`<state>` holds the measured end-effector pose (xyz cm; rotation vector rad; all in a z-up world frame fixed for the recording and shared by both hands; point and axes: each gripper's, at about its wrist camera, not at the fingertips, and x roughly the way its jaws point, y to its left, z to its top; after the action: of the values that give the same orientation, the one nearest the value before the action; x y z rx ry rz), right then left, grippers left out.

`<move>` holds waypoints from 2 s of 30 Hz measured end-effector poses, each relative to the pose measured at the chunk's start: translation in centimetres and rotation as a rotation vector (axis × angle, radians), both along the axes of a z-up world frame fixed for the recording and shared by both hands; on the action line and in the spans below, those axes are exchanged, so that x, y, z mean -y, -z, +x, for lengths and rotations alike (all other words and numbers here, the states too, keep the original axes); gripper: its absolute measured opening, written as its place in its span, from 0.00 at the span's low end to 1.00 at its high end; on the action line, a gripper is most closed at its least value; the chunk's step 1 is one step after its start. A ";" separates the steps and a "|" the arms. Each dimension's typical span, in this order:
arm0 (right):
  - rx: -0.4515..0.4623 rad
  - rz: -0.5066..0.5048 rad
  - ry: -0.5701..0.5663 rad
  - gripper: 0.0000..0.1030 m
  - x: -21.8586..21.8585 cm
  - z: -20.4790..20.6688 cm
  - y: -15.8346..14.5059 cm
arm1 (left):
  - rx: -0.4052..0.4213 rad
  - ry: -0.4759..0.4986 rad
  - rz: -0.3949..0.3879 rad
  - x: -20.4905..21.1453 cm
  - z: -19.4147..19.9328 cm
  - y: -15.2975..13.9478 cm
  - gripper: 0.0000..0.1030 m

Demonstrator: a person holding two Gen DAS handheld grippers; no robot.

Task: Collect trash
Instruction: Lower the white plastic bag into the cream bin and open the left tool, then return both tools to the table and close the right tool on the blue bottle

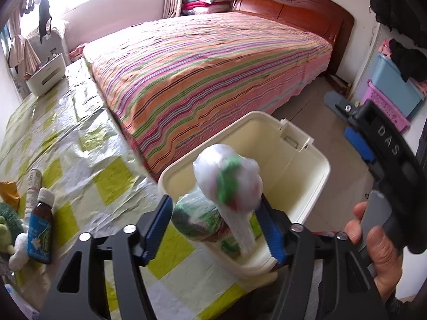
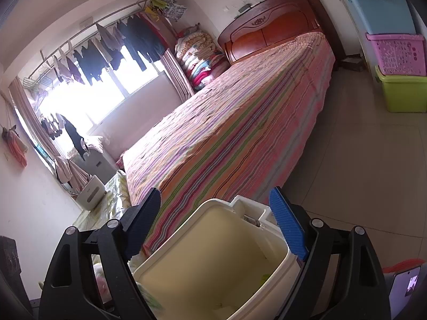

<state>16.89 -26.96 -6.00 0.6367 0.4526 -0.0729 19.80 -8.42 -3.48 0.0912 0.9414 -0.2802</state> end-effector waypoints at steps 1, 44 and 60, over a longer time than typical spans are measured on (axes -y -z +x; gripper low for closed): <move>-0.002 0.004 0.001 0.80 0.1 0.1 0.0 | 0.006 -0.005 -0.005 0.0 0.1 -0.1 0.71; -0.002 -0.235 -0.900 0.88 -29.0 1.5 -3.7 | 0.193 -0.780 0.054 -26.4 -19.8 -1.1 0.75; -0.332 -0.339 -0.916 0.81 -37.9 4.3 -0.8 | 0.227 -0.834 0.000 -28.8 -22.5 -1.5 0.75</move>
<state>21.23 10.99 -5.23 0.0377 0.9924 0.6112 -2.68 20.39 -1.96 -0.2652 0.6847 0.4934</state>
